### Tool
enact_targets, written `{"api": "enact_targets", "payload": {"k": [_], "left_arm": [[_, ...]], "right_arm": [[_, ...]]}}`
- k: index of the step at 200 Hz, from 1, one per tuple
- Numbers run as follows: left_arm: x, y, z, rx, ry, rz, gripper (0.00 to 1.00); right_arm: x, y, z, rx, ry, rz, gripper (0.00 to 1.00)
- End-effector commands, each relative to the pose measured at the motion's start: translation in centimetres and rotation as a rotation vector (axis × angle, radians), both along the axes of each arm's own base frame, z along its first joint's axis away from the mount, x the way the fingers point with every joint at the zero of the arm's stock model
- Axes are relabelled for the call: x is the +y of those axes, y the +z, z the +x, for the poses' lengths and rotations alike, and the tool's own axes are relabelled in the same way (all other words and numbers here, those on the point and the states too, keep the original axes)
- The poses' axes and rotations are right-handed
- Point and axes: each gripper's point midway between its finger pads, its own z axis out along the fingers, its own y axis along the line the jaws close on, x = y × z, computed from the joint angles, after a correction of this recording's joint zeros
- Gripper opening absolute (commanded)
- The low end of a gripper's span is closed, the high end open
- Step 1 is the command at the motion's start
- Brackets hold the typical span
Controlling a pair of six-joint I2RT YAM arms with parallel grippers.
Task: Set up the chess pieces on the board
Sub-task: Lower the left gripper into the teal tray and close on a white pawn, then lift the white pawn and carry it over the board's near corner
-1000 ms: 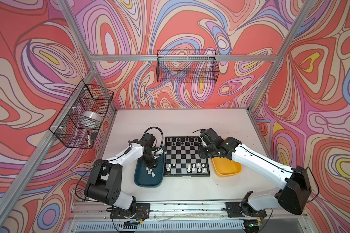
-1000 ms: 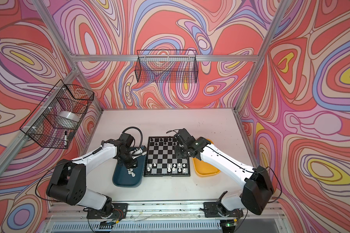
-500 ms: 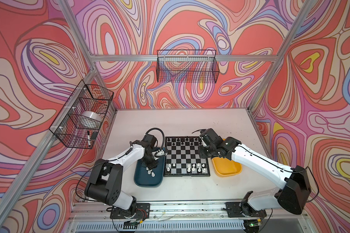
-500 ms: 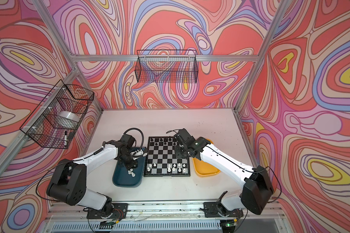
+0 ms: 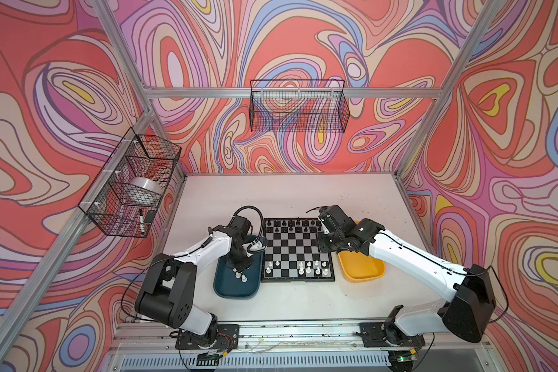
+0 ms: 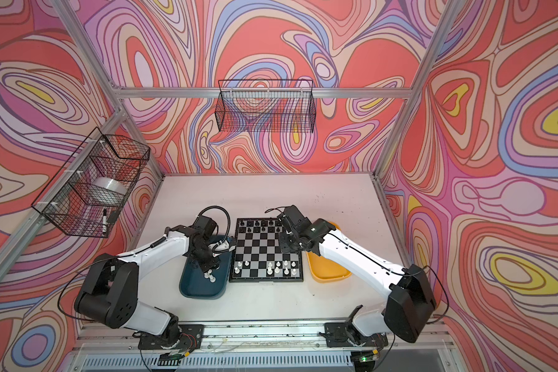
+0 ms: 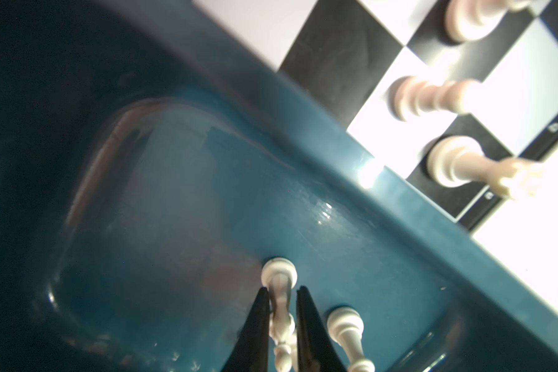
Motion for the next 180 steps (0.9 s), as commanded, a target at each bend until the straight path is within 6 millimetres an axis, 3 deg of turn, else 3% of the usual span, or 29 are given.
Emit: {"api": "enact_targets", "payload": {"k": [1, 33, 62, 109, 180], "left_arm": [[0.0, -0.1, -0.2, -0.007, -0.009, 0.006, 0.16], [0.1, -0.1, -0.2, -0.011, -0.013, 0.013, 0.13], [0.0, 0.1, -0.1, -0.016, -0.013, 0.014, 0.02], [0.0, 0.8, 0.0, -0.014, 0.000, 0.013, 0.00], [-0.1, 4.3, 0.7, -0.053, -0.014, 0.011, 0.00]], "right_arm": [[0.0, -0.7, -0.1, 0.001, 0.011, -0.024, 0.16], [0.0, -0.7, 0.0, 0.000, 0.009, -0.025, 0.16], [0.0, -0.7, 0.0, -0.002, 0.010, -0.024, 0.16], [0.1, -1.0, 0.0, -0.001, 0.013, -0.025, 0.16], [0.2, -1.2, 0.0, -0.003, 0.019, -0.022, 0.16]]}}
